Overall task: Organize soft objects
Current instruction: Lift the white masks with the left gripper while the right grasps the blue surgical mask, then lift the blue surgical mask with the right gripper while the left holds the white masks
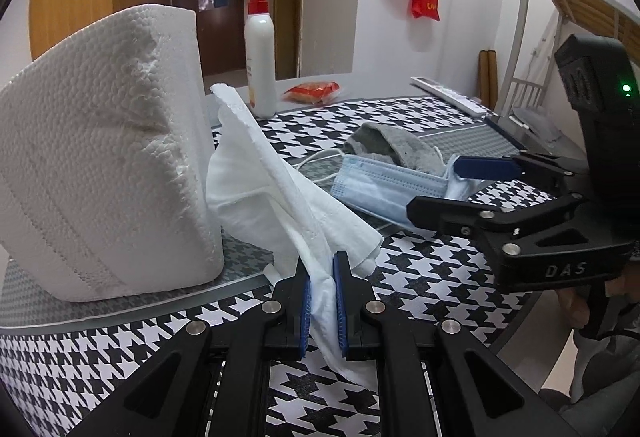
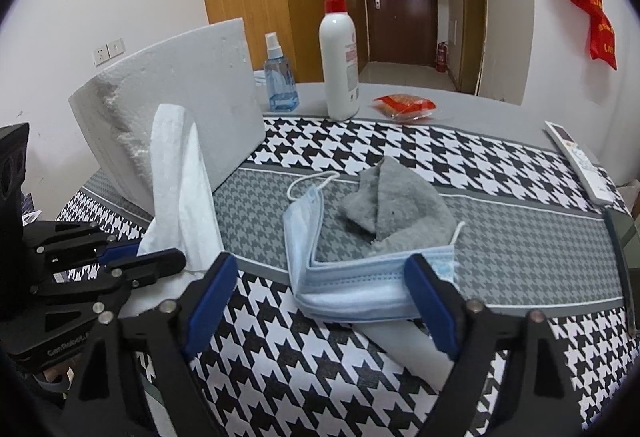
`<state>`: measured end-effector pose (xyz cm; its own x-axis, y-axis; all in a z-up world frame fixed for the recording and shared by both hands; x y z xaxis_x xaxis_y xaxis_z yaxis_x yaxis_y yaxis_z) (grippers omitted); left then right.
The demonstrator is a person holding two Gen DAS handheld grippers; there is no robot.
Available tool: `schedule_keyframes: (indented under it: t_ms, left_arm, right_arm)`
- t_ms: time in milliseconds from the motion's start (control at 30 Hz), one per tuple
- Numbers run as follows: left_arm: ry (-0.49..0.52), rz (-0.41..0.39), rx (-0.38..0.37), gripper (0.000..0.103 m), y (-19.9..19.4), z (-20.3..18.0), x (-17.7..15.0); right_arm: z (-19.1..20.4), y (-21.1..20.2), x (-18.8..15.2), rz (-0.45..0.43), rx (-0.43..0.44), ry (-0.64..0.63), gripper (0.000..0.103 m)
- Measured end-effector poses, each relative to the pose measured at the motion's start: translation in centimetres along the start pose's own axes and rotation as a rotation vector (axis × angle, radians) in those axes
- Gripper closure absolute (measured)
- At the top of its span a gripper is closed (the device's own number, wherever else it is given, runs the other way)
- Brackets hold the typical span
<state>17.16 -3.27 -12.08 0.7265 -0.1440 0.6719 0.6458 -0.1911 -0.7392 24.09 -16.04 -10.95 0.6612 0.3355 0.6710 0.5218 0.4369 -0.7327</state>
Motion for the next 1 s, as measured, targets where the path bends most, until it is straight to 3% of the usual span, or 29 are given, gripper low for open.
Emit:
schedule_keyframes:
  t_ms: [167, 367, 767, 900, 1000]
  left_arm:
    - [0.002, 0.006, -0.007, 0.092, 0.1, 0.0, -0.2]
    - [0.002, 0.004, -0.019, 0.092, 0.0, 0.1, -0.3]
    - [-0.002, 0.006, -0.037, 0.092, -0.1, 0.2, -0.5]
    - [-0.012, -0.003, -0.031, 0.092, -0.5, 0.3, -0.5]
    - [-0.011, -0.01, -0.025, 0.092, -0.9, 0.3, -0.6]
  right_arm:
    - [0.1, 0.5, -0.1, 0.016, -0.004, 0.002, 0.017]
    - [-0.1, 1.5, 0.0, 0.055, -0.029, 0.009, 0.027]
    - [-0.2, 2.0, -0.6, 0.087, -0.116, -0.019, 0.06]
    - [-0.2, 1.2, -0.7, 0.072, -0.114, -0.009, 0.074]
    - [0.1, 0.2, -0.8, 0.059, -0.111, -0.015, 0.079]
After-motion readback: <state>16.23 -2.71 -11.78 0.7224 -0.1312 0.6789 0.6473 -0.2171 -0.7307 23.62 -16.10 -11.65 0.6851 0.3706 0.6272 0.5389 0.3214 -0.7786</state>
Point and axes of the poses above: each gripper's, at about its wrist camera, not at the fingertips, and y roughly the way its jaws point, z to its left, x to its top, the point moved 3 cm from there along y, roughly the way its jaws point, and after that the axes turned 5 degrees about z, right-handed, at the moved point
